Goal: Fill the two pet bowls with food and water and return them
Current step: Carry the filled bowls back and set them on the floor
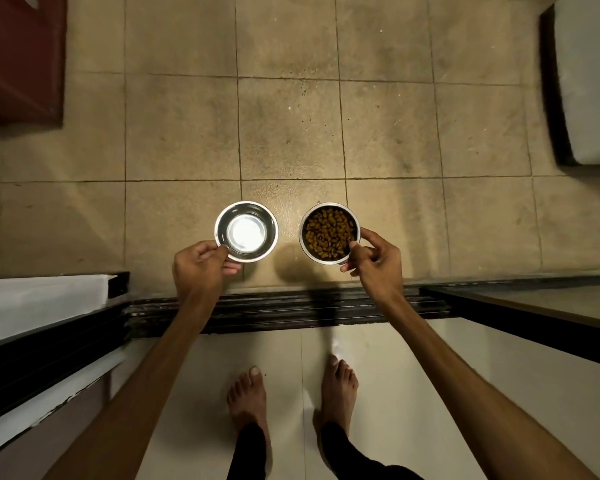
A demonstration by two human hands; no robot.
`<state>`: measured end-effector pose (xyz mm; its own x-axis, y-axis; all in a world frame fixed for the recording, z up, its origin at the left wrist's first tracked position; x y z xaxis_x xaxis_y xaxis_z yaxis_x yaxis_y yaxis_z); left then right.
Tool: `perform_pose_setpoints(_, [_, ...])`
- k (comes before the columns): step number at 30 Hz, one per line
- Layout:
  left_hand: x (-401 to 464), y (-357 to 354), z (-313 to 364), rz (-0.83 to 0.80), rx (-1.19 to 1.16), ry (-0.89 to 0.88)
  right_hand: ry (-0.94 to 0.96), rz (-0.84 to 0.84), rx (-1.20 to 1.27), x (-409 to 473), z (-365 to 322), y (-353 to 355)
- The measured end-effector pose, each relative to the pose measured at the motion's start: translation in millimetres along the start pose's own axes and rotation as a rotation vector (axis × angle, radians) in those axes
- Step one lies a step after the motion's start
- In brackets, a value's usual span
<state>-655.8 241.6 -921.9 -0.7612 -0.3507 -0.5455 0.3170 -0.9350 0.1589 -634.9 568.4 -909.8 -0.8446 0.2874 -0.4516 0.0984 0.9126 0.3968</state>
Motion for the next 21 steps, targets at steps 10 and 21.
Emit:
perform_pose_setpoints(10, [58,-4,-74,-0.034,0.035,0.002,-0.005,-0.013,-0.001,37,78,-37])
perform_pose_setpoints(21, [106,-13,-133,-0.055,0.046,-0.027,-0.030,-0.020,-0.033,80,145,-59])
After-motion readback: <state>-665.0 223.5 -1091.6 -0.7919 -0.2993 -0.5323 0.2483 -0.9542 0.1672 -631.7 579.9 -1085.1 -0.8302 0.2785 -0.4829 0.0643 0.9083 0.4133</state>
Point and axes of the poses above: each hand's wrist, its own x-axis towards the middle knuckle, its own y-axis out of the back of the hand, z = x × y, the point moved 7 cm from there along x, towards the middle knuckle, and after that the axes turned 8 degrees about -x, right-handed, at the moved point
